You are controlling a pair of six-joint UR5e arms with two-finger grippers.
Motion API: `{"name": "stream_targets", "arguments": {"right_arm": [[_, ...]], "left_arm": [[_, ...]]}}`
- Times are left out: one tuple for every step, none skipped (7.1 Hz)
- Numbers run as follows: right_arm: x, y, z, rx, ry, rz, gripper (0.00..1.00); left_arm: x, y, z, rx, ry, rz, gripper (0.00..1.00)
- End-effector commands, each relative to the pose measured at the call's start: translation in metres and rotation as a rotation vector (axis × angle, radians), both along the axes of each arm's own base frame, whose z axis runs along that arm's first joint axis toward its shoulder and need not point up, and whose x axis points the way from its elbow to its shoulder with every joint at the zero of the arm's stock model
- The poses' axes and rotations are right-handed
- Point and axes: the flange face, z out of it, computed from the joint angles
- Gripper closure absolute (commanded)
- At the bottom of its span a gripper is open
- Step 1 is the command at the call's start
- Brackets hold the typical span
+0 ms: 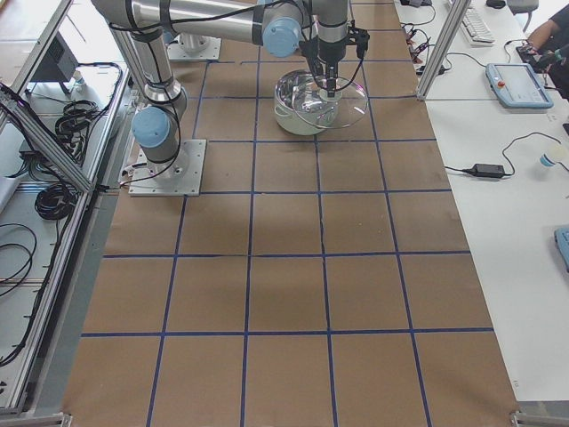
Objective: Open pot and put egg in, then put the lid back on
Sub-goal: 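Carry the egg with the left gripper over the open pot, then lower the egg into the pot and open the left gripper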
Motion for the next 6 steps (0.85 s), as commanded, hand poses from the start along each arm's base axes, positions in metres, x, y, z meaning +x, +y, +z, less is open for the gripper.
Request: {"name": "stream_targets", "arguments": {"right_arm": [[0.002,0.001,0.001,-0.002,-0.003,-0.001,0.56],[0.003,0.002,-0.001,0.001,-0.004,-0.004,0.56],[0.003,0.005,-0.002,0.004,-0.006,-0.005,0.56],[0.003,0.007,-0.005,0.01,-0.007,-0.005,0.56],[0.003,0.007,-0.005,0.01,-0.007,-0.004,0.56],[0.003,0.006,-0.005,0.01,-0.007,-0.005,0.56]], "left_arm": [[-0.003,-0.007,-0.015,-0.021,-0.002,0.008,0.82],[-0.004,-0.007,-0.02,-0.016,-0.006,0.007,0.8],[-0.004,-0.009,-0.027,-0.011,-0.009,0.009,0.78],[-0.005,-0.012,-0.033,-0.02,-0.007,0.006,0.67],[-0.003,-0.012,-0.036,-0.027,-0.025,0.01,0.55],[-0.002,-0.011,-0.038,-0.026,-0.033,0.012,0.28]]}}
